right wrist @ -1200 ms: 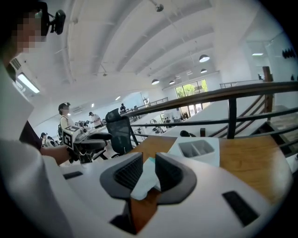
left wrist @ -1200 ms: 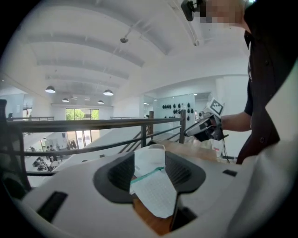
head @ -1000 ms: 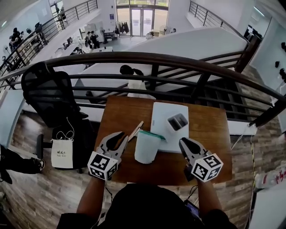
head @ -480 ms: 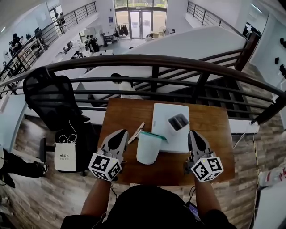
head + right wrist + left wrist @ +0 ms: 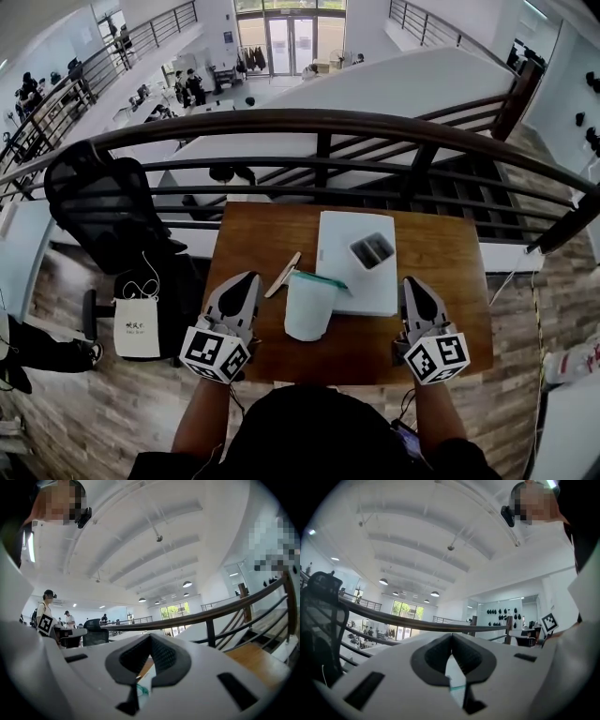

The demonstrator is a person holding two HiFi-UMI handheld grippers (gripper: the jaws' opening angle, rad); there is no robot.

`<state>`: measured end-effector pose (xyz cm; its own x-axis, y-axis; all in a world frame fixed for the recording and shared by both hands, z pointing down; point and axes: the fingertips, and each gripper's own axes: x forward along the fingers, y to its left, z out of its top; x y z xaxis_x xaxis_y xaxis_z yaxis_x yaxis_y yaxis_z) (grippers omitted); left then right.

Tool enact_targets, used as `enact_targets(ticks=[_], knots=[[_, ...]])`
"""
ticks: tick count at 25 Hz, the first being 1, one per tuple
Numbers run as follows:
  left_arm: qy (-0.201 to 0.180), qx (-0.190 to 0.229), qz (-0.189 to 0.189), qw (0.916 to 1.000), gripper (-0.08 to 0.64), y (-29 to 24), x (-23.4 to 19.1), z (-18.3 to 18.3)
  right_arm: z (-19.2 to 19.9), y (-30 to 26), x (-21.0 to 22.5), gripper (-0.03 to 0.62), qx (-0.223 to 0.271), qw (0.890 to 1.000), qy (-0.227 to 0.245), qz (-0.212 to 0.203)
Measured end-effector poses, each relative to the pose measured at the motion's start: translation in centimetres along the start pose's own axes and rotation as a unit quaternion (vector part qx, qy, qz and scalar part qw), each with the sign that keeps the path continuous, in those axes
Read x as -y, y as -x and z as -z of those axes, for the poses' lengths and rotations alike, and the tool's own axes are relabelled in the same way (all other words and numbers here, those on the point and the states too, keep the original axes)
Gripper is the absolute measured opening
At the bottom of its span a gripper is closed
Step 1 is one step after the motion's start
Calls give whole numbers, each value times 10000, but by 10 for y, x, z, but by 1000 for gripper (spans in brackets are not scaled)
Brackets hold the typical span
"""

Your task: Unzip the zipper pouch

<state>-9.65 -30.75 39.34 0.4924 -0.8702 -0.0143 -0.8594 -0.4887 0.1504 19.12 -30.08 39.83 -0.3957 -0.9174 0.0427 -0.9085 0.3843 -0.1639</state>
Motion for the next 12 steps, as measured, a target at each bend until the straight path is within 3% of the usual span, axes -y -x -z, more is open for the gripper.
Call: enact_targets(ticks=[12], knots=[[119, 5, -15, 9999, 17, 2, 2, 10, 0, -2, -3, -8, -30, 9998, 118, -147]])
